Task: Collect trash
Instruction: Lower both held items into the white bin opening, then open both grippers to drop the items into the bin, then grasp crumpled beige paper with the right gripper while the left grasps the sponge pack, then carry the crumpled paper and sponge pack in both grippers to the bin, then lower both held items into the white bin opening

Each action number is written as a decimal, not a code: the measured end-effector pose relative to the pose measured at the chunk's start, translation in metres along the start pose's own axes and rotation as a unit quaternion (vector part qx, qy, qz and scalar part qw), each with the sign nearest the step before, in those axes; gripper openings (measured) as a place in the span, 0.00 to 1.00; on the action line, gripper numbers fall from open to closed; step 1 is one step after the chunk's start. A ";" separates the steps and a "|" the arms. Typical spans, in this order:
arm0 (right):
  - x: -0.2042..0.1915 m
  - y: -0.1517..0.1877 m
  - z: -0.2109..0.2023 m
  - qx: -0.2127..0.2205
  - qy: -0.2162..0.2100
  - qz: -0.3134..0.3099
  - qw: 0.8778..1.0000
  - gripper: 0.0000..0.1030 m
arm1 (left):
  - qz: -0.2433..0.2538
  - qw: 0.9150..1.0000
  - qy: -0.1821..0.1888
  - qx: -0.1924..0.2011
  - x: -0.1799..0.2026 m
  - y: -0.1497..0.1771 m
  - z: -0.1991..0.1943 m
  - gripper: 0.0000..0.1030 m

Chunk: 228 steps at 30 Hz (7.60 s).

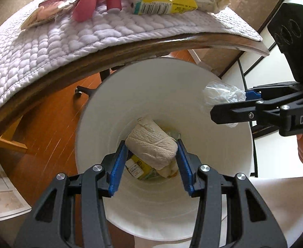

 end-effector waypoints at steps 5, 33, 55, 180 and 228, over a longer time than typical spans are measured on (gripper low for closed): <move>0.000 0.007 0.002 -0.003 0.016 -0.006 1.000 0.40 | -0.001 1.000 -0.003 -0.004 -0.003 0.002 0.002 0.48; -0.022 -0.001 -0.096 0.191 0.237 -0.118 0.945 0.96 | -0.041 0.988 -0.054 0.141 -0.033 -0.022 -0.097 0.99; 0.013 -0.089 -0.075 0.205 0.226 -0.072 0.949 0.92 | -0.031 0.980 -0.121 0.157 -0.097 -0.095 -0.059 0.99; -0.038 0.010 -0.085 0.119 0.084 -0.101 0.984 0.54 | -0.022 0.992 -0.054 0.111 -0.018 -0.025 -0.088 0.77; -0.024 0.023 -0.004 0.035 0.095 -0.071 0.992 0.54 | 0.010 0.997 -0.082 0.007 -0.001 0.008 0.006 0.77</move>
Point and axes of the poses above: each gripper's, at about its wrist camera, not at the fingertips, and z roughly the way its jaws point, x to its right, y to its underside, the point moved 2 cm from there along z, roughly the way its jaws point, and after that the axes turned 1 degree about -y, right-handed, at the moved point
